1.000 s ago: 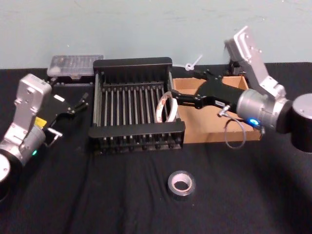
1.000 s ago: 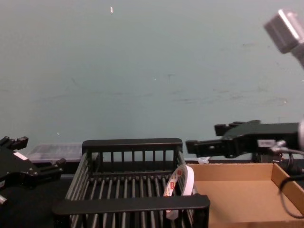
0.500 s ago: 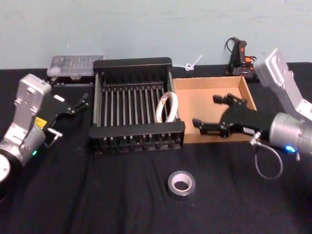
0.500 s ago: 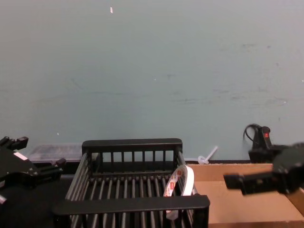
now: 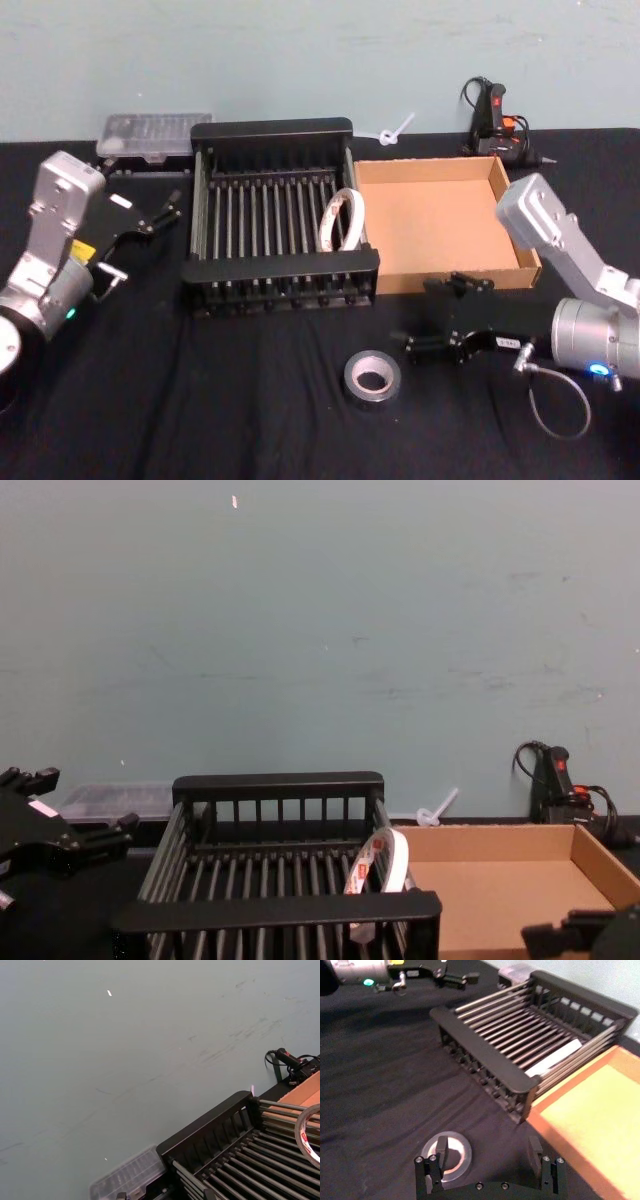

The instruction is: Pick up the white tape and place it into the black box , Pick up the silver tape and place it into the brown box.

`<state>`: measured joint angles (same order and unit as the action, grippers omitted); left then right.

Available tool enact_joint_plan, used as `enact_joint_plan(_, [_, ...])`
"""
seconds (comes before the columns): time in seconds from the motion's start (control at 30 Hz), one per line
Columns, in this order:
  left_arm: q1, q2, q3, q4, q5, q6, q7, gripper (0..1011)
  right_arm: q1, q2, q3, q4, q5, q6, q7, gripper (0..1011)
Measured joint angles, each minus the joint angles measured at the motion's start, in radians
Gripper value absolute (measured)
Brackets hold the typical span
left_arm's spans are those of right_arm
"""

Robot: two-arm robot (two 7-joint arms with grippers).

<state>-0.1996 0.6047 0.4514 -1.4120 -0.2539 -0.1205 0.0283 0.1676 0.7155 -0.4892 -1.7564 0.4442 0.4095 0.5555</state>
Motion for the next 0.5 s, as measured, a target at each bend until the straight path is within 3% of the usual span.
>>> enact_joint_plan(0.5, [0.000,0.000,0.000,0.000,0.000,0.000,0.000,1001,0.048,-0.011,-0.088,0.041,-0.020,0.015,0.019,1002])
